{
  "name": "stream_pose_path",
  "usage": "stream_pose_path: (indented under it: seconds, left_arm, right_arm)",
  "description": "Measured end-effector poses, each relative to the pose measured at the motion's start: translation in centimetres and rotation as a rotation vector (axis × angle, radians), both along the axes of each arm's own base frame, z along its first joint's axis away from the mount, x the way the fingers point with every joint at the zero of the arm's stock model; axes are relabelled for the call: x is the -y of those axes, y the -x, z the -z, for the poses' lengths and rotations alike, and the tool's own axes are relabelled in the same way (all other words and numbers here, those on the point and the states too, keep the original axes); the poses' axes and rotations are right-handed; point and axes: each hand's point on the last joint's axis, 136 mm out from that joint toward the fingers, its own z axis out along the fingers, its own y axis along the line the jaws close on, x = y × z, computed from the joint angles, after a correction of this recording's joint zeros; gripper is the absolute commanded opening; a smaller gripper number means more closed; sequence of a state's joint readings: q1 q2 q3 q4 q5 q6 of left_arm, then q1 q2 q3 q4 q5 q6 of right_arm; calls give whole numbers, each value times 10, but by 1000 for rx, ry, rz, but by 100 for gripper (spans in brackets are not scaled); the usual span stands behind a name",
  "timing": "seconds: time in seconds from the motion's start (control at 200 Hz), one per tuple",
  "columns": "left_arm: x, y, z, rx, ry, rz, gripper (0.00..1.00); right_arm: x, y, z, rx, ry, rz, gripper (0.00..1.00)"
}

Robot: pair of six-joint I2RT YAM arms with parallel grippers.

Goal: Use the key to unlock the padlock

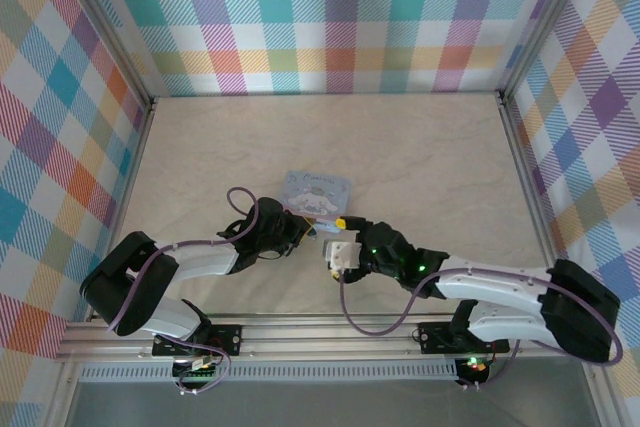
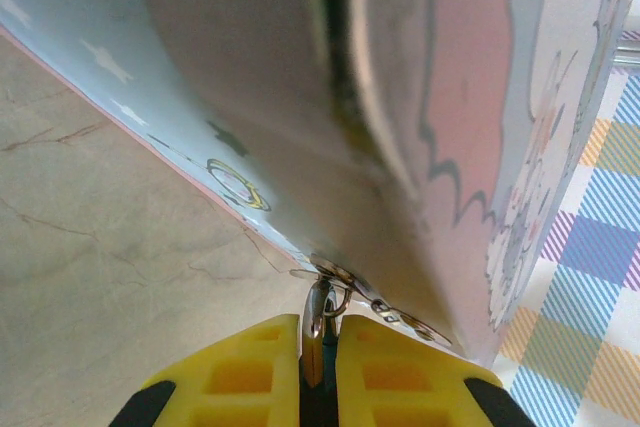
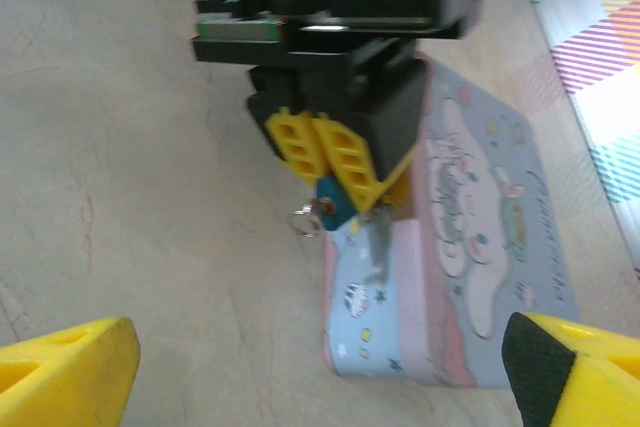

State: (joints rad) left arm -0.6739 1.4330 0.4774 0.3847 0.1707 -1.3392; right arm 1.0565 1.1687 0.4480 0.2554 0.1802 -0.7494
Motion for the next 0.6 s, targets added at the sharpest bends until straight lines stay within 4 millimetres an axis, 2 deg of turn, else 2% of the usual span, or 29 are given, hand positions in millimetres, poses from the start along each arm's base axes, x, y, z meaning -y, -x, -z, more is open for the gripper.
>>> stream_pose_path:
  seconds: [0.04, 0.26, 0.31, 0.46, 0.6]
  left_arm:
    - [0, 0, 0, -1, 0, 0, 0]
    - [2, -1, 0, -11, -2, 1, 0]
    - [2, -1, 0, -11, -2, 0, 0]
    - [3, -1, 0, -15, 1, 3, 0]
    - [3, -1, 0, -16, 2, 4, 0]
  right_arm:
    - [-3, 1, 7, 0, 17, -2, 93]
    - [-9, 1, 34, -30, 70, 16, 78]
    - [-11, 0, 37, -37, 68, 21, 78]
    - [-20, -5, 39, -51, 32, 40, 65]
    - [-26, -10, 42, -55, 13, 58, 60]
